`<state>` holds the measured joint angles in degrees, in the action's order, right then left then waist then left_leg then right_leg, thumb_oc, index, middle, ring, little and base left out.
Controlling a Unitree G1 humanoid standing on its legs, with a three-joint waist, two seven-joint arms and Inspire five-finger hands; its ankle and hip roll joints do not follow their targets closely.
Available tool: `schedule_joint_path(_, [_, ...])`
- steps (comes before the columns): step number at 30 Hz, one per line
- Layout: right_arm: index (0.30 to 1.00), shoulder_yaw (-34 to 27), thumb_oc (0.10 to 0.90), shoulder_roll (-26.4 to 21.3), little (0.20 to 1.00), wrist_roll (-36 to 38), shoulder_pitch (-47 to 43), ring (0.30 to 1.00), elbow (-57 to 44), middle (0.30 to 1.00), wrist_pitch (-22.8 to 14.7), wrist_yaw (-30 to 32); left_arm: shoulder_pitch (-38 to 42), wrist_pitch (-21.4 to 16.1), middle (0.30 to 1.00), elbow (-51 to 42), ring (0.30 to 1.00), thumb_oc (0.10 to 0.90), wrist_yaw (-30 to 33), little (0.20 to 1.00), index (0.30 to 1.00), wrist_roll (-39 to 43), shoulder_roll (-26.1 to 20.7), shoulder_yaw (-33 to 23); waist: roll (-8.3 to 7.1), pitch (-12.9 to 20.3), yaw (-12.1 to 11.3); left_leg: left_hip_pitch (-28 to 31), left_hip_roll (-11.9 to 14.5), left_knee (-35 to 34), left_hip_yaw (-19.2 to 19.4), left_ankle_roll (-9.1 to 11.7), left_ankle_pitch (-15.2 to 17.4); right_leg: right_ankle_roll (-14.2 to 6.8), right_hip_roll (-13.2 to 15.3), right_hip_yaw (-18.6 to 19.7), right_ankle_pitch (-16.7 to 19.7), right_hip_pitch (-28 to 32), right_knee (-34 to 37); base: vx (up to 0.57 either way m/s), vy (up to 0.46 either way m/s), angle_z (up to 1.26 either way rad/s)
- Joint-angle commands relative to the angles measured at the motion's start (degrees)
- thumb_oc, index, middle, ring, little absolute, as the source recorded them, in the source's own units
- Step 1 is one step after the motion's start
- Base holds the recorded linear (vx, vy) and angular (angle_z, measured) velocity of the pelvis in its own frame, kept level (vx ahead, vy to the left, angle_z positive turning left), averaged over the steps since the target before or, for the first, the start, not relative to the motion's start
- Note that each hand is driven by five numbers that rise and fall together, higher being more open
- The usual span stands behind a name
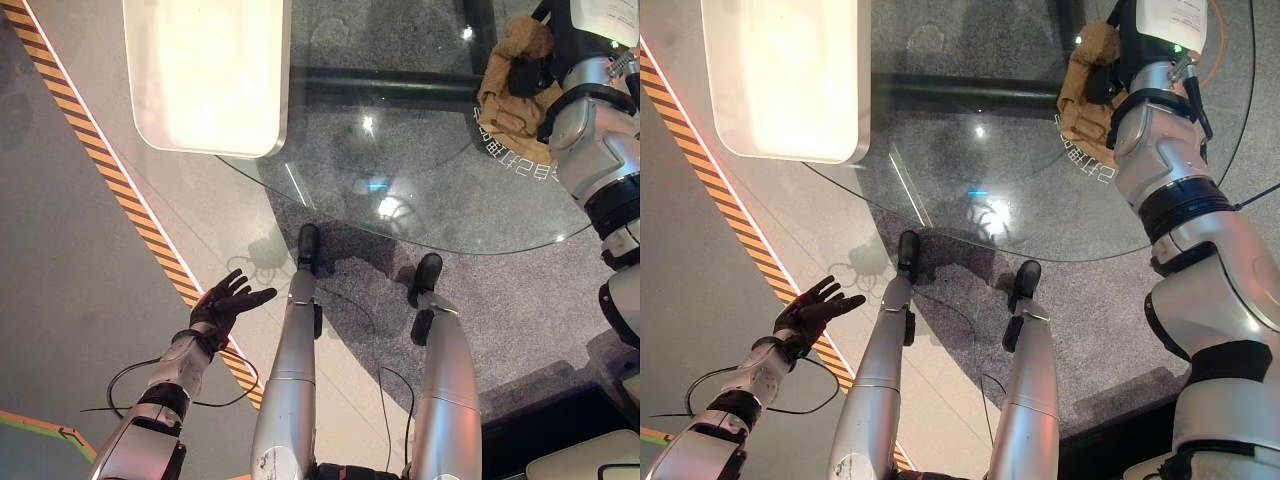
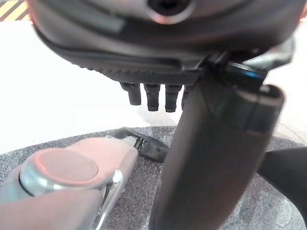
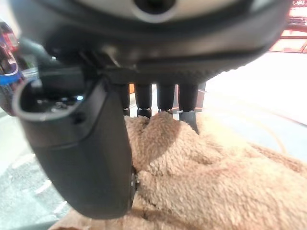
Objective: Wipe the table with a cloth and put it in the basket.
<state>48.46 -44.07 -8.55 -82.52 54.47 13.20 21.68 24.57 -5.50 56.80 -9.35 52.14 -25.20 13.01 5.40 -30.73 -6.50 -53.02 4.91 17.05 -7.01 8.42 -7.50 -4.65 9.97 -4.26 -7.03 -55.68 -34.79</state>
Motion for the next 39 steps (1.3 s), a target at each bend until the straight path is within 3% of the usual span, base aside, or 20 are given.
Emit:
schedule_joint_path(1, [0.3,-1.66,0.1,5.55,0.2,1.83,-4.05,0.3,-11.06,0.3,-5.83,2.83,-4.11,-2.11,0.9,-0.49,0.9,0.8,0.89,0.9,0.9,0.1,-0.44,1.97,1.18,0.93,-1.7,0.76,-6.95,2.67,4.86,-6.43,5.32,3.04,-4.54,-6.26,3.13,2.55,8.02,0.0,0.0,0.0])
schedule_joint_path(19, [0.3,0.03,0.1,13.81,0.2,-3.73,-5.61,0.3,-14.59,0.3,-3.54,0.21,-4.93,-3.31,0.9,-1.49,0.9,0.8,1.2,0.9,0.9,-0.97,2.17,2.98,2.4,0.93,-3.66,1.81,-7.83,1.63,4.41,-6.61,4.58,3.02,-4.15,-6.93,3.42,3.56,8.96,0.0,0.007,0.0])
schedule_joint_path(39, [0.3,1.61,0.1,17.86,0.2,-8.11,-5.92,0.3,-16.98,0.3,-2.17,-2.68,-5.8,-3.57,0.9,-3.01,0.9,0.8,1.8,0.9,0.9,-2.16,2.97,3.69,2.92,0.93,-5.24,1.54,-8.55,1.74,3.57,-6.97,4.23,2.87,-3.52,-7.82,3.62,3.53,8.69,0.0,-0.002,0.01])
